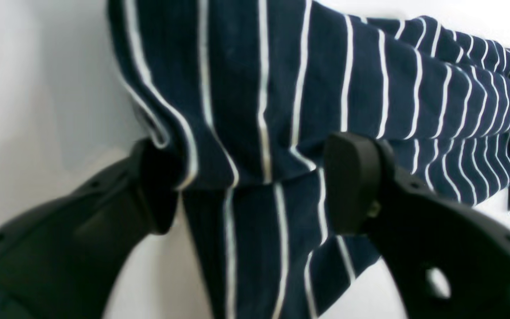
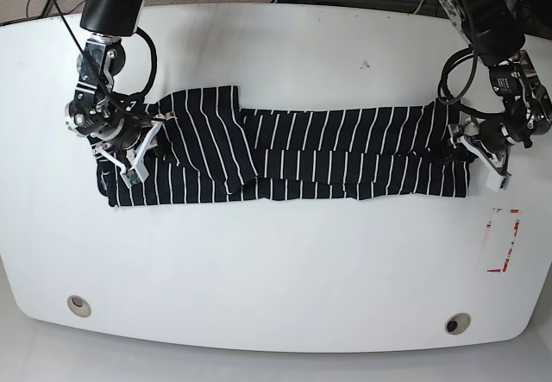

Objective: Layout the t-shirt on the table in an organized manner, then fold the t-shirt properly
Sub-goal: 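Regrasp the strip's end with the left gripper, then fold the held end with the left gripper toward the right gripper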

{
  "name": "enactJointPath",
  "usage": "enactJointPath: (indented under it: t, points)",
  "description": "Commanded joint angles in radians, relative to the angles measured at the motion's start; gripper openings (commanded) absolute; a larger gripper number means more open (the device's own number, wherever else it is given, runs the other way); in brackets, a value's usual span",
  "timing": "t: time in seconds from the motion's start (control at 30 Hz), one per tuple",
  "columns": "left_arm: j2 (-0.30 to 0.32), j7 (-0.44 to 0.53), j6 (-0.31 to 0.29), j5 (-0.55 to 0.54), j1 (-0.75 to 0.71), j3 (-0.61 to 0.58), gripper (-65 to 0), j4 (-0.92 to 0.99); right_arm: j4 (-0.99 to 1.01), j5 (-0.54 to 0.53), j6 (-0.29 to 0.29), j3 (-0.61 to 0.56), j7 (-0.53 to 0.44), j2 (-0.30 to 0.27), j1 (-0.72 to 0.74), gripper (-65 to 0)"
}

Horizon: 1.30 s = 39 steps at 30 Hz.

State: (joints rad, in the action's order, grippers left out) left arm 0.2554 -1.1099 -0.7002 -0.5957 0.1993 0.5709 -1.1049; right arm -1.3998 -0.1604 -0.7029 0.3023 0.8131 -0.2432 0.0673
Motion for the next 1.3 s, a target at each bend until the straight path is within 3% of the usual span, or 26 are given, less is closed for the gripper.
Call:
enactJointPath:
  t: [0.0, 0.17, 0.27, 0.47, 0.63, 0.97, 1.17, 1.27]
  points:
    - [0.002, -0.029, 0.002, 0.02, 0.007, -0.036, -33.9, -0.004, -0.014, 0.012, 0.005, 0.005, 0.016, -0.011, 0.013, -55.3]
    - [0.002, -0.023, 0.002, 0.024, 0.006, -0.081, -54.2, -0.008, -0.014, 0.012, 0.005, 0.005, 0.016, -0.011, 0.013, -55.3]
    - [0.002, -0.011, 0.002, 0.024, 0.004, -0.082, -60.3, -0.01, -0.014, 0.012, 0.005, 0.005, 0.016, -0.011, 0.013, -55.5]
    - [0.006, 0.0, 0.002, 0.024, 0.006, -0.084, -60.6, -0.025, -0.014, 0.012, 0.005, 0.007, 0.016, -0.011, 0.013, -55.5]
    - [0.006, -0.006, 0.002, 0.026, -0.004, -0.091, -60.7, -0.186, -0.014, 0.012, 0.005, 0.008, 0.016, -0.011, 0.013, -55.5]
    - [0.002, -0.069, 0.002, 0.026, -0.074, -0.3, -60.4, -0.582, -0.014, 0.012, 0.005, 0.008, 0.016, -0.011, 0.013, -55.5]
    - [-0.009, -0.068, 0.002, 0.026, -0.076, -0.475, -60.4, -0.671, -0.014, 0.012, 0.005, 0.008, 0.016, -0.011, 0.013, -55.5]
    - [-0.054, -0.066, 0.002, 0.027, -0.073, -0.521, -60.4, -0.673, -0.014, 0.012, 0.005, 0.008, 0.016, -0.011, 0.013, -55.5]
